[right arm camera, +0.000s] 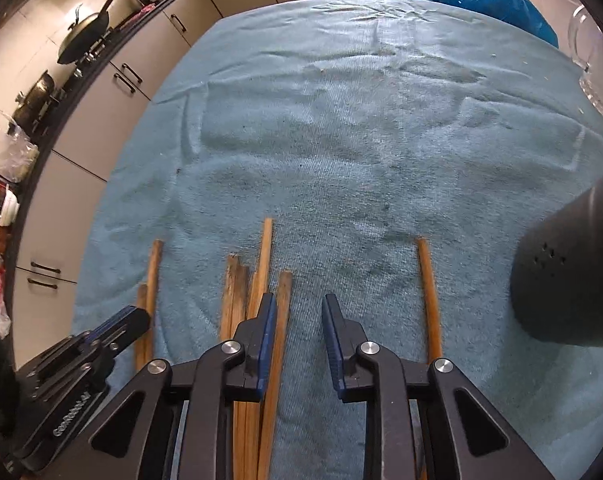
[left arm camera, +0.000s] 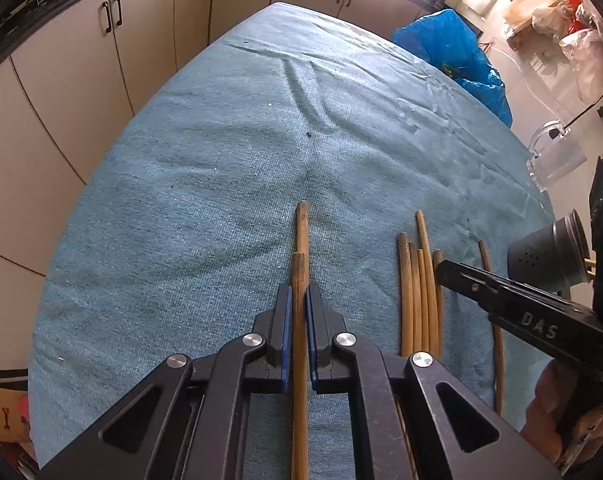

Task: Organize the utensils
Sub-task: 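Grasp two chopsticks with the left tool while the right tool grasps one chopstick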

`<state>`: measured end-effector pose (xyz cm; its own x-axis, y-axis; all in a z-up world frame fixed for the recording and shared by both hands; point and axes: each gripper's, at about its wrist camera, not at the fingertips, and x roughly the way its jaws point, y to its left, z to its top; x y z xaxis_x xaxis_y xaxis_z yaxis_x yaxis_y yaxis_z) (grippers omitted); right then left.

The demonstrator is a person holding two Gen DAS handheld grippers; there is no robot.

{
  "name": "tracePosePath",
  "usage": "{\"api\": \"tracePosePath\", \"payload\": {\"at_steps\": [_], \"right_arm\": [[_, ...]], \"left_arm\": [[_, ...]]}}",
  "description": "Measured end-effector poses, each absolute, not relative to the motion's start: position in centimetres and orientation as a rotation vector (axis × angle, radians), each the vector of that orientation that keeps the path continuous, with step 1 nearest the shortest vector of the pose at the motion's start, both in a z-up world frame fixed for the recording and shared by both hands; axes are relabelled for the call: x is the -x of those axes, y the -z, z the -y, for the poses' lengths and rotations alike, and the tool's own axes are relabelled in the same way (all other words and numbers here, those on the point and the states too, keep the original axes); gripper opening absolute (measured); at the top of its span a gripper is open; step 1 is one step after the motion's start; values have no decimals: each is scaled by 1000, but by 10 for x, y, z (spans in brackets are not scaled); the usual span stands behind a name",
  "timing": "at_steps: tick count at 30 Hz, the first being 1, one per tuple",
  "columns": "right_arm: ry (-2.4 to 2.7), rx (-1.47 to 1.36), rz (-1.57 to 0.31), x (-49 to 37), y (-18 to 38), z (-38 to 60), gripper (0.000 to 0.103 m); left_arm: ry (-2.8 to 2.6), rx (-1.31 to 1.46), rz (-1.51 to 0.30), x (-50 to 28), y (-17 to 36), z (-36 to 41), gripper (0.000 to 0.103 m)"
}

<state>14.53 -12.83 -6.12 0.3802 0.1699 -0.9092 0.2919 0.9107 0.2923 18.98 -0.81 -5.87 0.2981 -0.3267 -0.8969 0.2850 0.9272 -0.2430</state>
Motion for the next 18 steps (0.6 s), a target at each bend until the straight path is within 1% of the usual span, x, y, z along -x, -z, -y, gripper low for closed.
{"api": "tracePosePath", "payload": {"at_steps": [6, 7, 8, 10, 13, 18], "right_arm": [[118, -336, -1180, -157, 61, 112, 19], [131, -309, -1181, -159, 61, 108, 16], [154, -282, -1179, -159, 61, 105, 10], [150, -270, -1173, -157, 61, 104, 8], [117, -363, -1143, -143, 58, 116, 7], [80, -414, -1025, -111, 27, 125, 7]], "left_arm": [[410, 41, -1196, -191, 59, 11, 6], [414, 41, -1195, -191, 59, 13, 6], [418, 41, -1193, -190, 58, 14, 6], [427, 46, -1186, -188, 56, 14, 6], [439, 52, -1170, -184, 49, 11, 6], [466, 91, -1103, -172, 21, 5, 6]]}}
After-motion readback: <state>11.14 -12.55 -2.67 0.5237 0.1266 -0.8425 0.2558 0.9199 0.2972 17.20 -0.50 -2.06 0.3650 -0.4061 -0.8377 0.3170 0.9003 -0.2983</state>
